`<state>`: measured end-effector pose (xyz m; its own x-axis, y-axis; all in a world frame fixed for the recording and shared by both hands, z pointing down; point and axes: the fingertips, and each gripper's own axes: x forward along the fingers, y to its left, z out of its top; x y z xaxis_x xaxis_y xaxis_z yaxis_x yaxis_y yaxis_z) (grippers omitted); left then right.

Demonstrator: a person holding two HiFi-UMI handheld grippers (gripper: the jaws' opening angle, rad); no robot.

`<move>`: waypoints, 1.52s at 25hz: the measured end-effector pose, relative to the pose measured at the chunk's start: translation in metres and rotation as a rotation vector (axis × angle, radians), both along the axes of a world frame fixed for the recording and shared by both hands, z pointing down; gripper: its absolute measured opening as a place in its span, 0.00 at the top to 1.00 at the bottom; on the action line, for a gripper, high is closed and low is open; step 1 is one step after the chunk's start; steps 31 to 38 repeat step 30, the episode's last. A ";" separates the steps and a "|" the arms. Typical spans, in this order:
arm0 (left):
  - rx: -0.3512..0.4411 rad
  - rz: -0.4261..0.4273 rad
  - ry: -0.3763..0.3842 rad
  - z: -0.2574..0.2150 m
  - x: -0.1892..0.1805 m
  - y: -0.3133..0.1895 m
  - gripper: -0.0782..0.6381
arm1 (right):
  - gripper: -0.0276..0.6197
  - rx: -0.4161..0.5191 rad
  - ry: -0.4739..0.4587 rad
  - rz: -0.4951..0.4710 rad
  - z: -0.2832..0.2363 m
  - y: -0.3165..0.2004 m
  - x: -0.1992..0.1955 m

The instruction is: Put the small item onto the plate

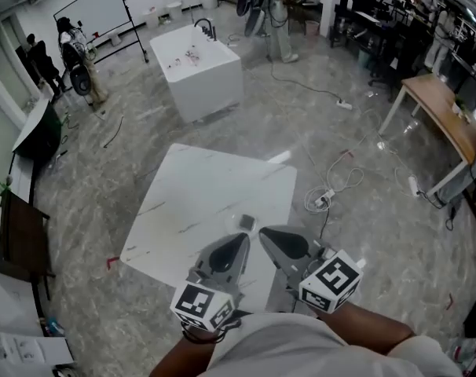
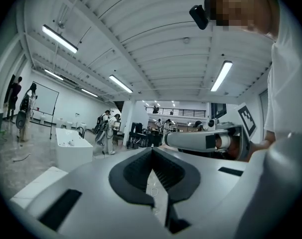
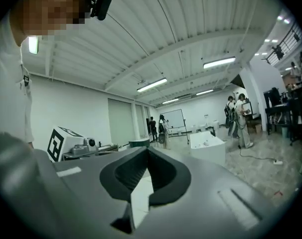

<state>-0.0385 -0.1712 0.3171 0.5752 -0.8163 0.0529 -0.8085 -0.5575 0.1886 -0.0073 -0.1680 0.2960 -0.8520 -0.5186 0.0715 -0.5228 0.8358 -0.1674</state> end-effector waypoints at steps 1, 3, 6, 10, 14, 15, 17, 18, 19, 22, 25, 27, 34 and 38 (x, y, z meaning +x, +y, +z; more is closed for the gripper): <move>0.018 -0.005 -0.004 -0.014 0.005 0.011 0.88 | 0.95 0.028 -0.006 0.000 -0.015 0.013 0.006; 0.068 -0.021 -0.023 -0.037 0.012 0.029 0.88 | 0.95 0.084 -0.013 0.000 -0.039 0.034 0.016; 0.132 -0.036 -0.052 -0.061 0.022 0.048 0.88 | 0.95 0.147 -0.006 -0.003 -0.058 0.059 0.028; 0.178 -0.038 -0.073 -0.088 0.040 0.070 0.88 | 0.95 0.174 -0.027 0.000 -0.071 0.080 0.046; 0.207 -0.028 -0.083 -0.097 0.054 0.078 0.88 | 0.95 0.196 -0.040 0.010 -0.081 0.089 0.059; 0.211 -0.026 -0.083 -0.099 0.056 0.079 0.88 | 0.95 0.204 -0.040 0.013 -0.083 0.090 0.061; 0.214 -0.021 -0.083 -0.102 0.062 0.081 0.88 | 0.95 0.218 -0.041 0.016 -0.088 0.093 0.066; 0.217 -0.019 -0.084 -0.104 0.064 0.082 0.88 | 0.95 0.222 -0.042 0.017 -0.091 0.093 0.068; 0.222 -0.017 -0.085 -0.107 0.067 0.082 0.88 | 0.95 0.223 -0.044 0.019 -0.093 0.093 0.070; 0.231 -0.013 -0.090 -0.111 0.071 0.082 0.88 | 0.95 0.208 -0.054 0.020 -0.092 0.088 0.073; 0.230 -0.012 -0.087 -0.110 0.073 0.081 0.88 | 0.95 0.196 -0.061 0.026 -0.090 0.085 0.077; 0.231 -0.013 -0.088 -0.111 0.075 0.080 0.88 | 0.95 0.201 -0.063 0.028 -0.092 0.084 0.080; 0.230 -0.017 -0.092 -0.113 0.078 0.078 0.88 | 0.95 0.207 -0.069 0.030 -0.095 0.081 0.085; 0.230 -0.017 -0.092 -0.113 0.078 0.078 0.88 | 0.95 0.207 -0.069 0.030 -0.095 0.081 0.085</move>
